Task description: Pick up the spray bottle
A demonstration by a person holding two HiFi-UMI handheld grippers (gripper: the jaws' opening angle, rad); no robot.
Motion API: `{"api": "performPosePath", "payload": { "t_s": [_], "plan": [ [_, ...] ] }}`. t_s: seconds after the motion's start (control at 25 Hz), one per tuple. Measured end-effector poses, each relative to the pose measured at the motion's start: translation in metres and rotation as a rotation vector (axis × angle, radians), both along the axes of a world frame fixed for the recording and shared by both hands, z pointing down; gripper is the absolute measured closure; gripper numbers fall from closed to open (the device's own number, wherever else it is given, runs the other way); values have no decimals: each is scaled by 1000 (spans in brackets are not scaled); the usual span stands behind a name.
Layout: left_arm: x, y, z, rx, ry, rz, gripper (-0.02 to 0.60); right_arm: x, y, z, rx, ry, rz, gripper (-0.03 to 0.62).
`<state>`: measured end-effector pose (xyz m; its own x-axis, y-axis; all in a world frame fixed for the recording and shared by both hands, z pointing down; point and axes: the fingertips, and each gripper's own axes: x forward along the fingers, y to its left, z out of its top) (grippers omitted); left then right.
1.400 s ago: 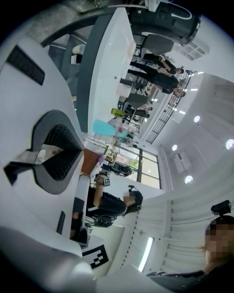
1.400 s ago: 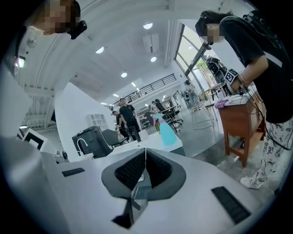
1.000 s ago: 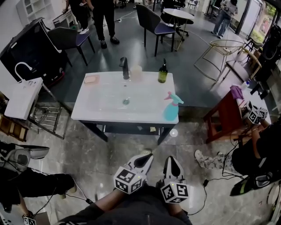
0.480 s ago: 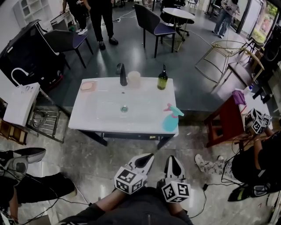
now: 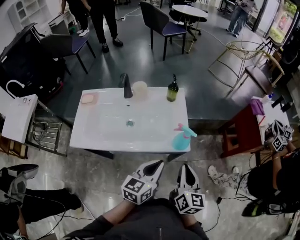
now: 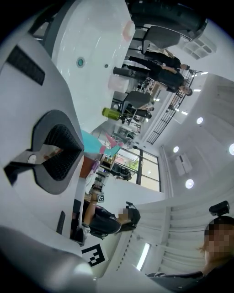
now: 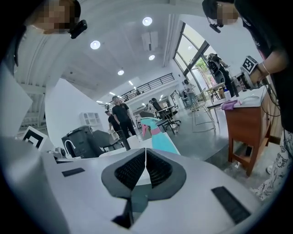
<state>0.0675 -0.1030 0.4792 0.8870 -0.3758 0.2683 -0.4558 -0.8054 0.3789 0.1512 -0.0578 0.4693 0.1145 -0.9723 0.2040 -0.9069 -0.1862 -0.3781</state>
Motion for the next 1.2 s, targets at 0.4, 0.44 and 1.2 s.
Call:
{"api": "performPosePath", "payload": {
  "t_s": [0.4, 0.44, 1.2],
  "plan": [
    [37, -44, 6, -17, -6, 88, 575, 27, -40, 2, -16, 18, 31, 585],
    [39, -48, 7, -21, -5, 95, 575, 28, -42, 2, -20, 21, 34, 585],
    [73, -74, 22, -45, -24, 153, 575, 48, -67, -2, 23, 57, -28, 428]
  ]
}}
